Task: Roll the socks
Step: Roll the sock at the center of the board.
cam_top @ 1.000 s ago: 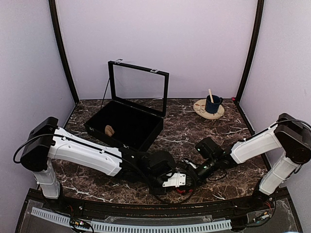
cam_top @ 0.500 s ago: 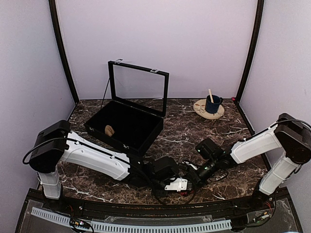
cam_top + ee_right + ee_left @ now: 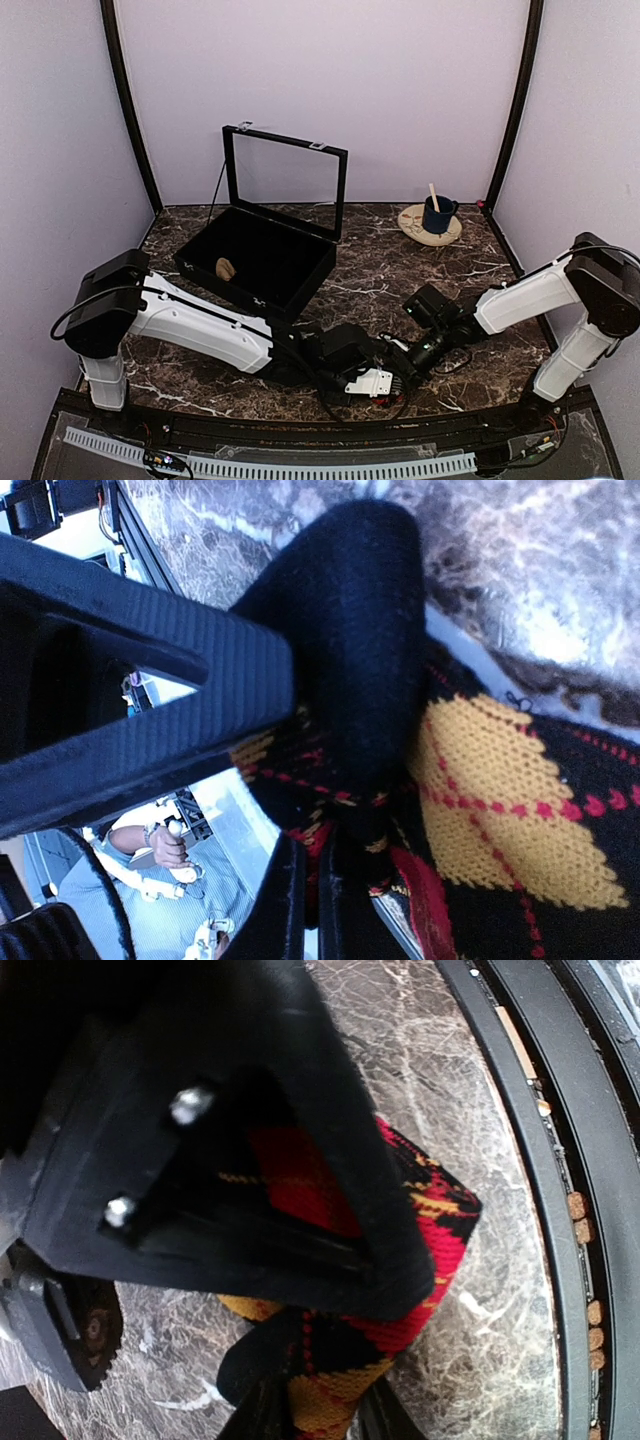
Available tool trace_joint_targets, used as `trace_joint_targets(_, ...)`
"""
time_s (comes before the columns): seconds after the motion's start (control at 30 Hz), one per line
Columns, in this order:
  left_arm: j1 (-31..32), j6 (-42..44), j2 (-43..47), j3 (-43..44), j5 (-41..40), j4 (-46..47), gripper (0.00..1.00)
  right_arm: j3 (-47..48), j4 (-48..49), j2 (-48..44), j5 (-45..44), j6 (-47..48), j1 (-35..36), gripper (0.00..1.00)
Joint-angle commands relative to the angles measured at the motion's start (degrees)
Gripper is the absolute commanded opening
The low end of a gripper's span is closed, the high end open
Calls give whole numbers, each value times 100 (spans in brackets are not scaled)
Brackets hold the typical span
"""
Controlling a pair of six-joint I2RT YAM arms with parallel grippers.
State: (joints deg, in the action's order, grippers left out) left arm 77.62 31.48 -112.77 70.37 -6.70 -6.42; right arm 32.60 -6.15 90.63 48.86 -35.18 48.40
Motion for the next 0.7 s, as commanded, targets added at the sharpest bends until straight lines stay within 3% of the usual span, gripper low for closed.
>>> trace_joint_targets(0.0,87,171,-53,166,266,16,28,157,-252,-73,88,249,-114,0)
trace_joint_targets(0.23,112,131,-289,354,436,-243,18,168,-447,-115,131,380,-149,0)
trace_joint_targets(0.4,108,89,-411,494,513,-478,0,208,-636,-120,123,501,-173,0)
trace_joint_targets(0.67,112,-335,-436,579,359,-1284,0,431,-1140,-207,-232,784,-240,2)
